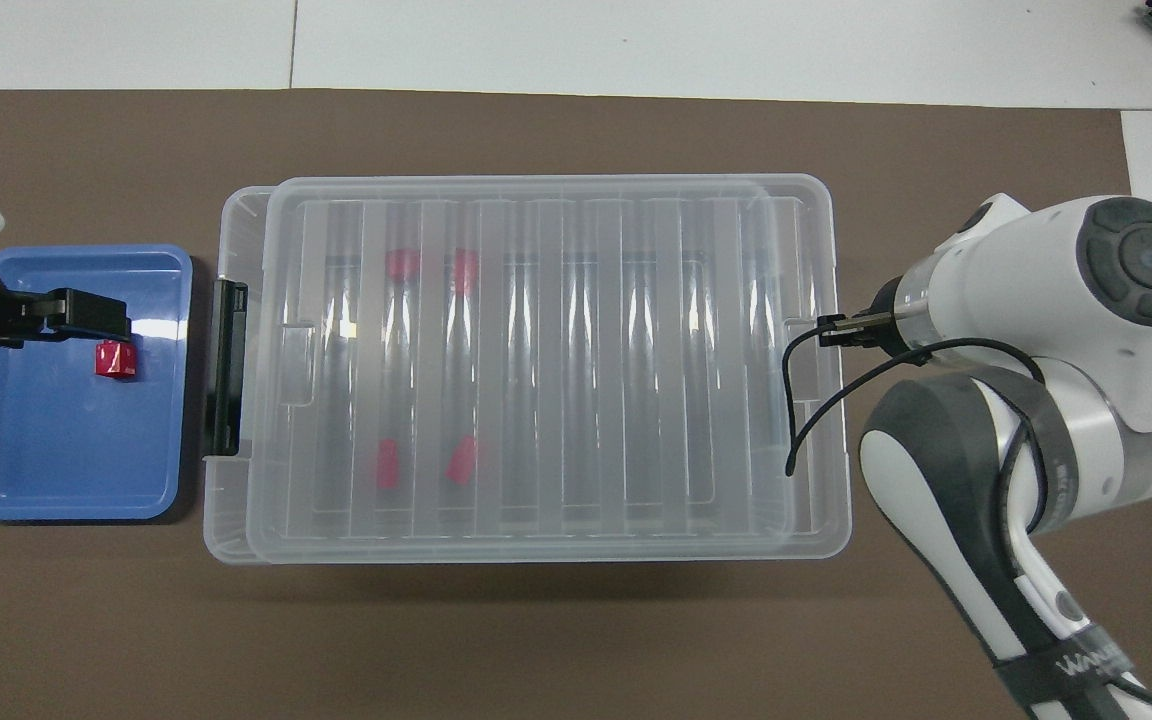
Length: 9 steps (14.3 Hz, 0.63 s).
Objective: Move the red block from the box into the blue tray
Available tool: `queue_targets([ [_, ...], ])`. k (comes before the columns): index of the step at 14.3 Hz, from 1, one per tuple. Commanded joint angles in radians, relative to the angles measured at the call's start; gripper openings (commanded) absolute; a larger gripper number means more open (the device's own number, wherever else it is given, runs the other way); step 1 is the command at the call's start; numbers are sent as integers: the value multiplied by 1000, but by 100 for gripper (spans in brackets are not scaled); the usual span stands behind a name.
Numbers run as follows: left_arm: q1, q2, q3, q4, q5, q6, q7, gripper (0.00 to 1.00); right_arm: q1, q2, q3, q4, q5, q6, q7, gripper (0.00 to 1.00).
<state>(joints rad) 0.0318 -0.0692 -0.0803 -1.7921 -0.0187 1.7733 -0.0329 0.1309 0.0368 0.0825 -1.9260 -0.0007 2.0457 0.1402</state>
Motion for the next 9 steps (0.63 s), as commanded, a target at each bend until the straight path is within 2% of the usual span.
queue_targets([
  [1, -4, -23, -6, 8, -9, -29, -24, 100, 22, -15, -1, -13, 22, -2, 25, 0],
  [5, -7, -24, 8, 5, -9, -26, -24, 100, 42, -17, -1, -14, 22, -4, 42, 0],
  [7, -91, -24, 78, 5, -9, -37, -25, 100, 58, -15, -1, -14, 22, -4, 53, 0],
  [9, -92, -34, 92, 5, -9, -41, -25, 100, 58, -15, -1, -17, 22, -4, 53, 0],
])
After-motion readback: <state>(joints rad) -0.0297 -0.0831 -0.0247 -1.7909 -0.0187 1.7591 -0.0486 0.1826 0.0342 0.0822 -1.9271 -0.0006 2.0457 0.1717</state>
